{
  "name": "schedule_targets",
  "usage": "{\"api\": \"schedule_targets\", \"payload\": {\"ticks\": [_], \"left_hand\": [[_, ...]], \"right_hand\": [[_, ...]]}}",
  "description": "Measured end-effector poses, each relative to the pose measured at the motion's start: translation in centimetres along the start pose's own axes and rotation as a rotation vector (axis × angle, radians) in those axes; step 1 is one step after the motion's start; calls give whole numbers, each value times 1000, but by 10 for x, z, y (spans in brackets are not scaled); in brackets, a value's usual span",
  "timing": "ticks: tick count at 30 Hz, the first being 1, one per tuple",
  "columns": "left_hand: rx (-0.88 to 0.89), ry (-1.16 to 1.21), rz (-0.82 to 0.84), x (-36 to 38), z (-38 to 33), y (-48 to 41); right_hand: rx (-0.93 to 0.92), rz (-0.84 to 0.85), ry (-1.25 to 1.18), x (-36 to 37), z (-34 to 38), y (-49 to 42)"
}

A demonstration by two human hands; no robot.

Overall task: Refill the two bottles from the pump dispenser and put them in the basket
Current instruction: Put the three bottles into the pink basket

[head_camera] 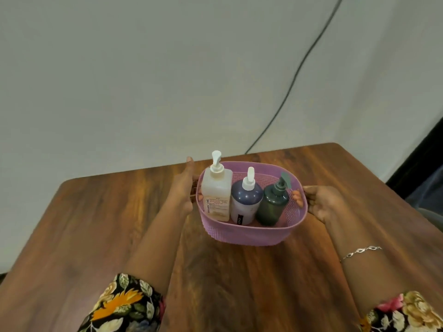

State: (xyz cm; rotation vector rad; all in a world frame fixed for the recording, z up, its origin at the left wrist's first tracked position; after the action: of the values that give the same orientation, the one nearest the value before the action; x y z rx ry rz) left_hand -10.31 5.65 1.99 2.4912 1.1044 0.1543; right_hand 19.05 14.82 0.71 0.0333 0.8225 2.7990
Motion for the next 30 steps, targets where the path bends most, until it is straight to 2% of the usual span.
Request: {"api": "schedule_targets", "payload": {"ticks": [5, 12, 19, 30], "left_hand": [[16, 9, -83, -54, -7, -27], [27, 48, -141, -90, -19, -65], [0, 99, -141, -94, -28, -103], [13, 26, -128, -82, -45, -160]], "right_hand": [[-23, 77, 100, 63, 2, 11], [-79, 140, 217, 130, 14, 5], [-83, 188, 269, 185, 25, -21], [-149, 196, 283, 235, 39, -57]]}}
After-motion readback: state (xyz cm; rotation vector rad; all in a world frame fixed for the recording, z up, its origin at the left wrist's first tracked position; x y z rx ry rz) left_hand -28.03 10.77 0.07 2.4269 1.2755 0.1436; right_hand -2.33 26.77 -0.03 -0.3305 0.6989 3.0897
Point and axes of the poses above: each hand's wrist, its own y-axis away from the middle knuckle, its own x-axis out of the palm, z = x × y, the point moved 7 cm from there along -y, towards the middle knuckle, and after that the axes turned 13 degrees about -z, right-handed, at the moved point
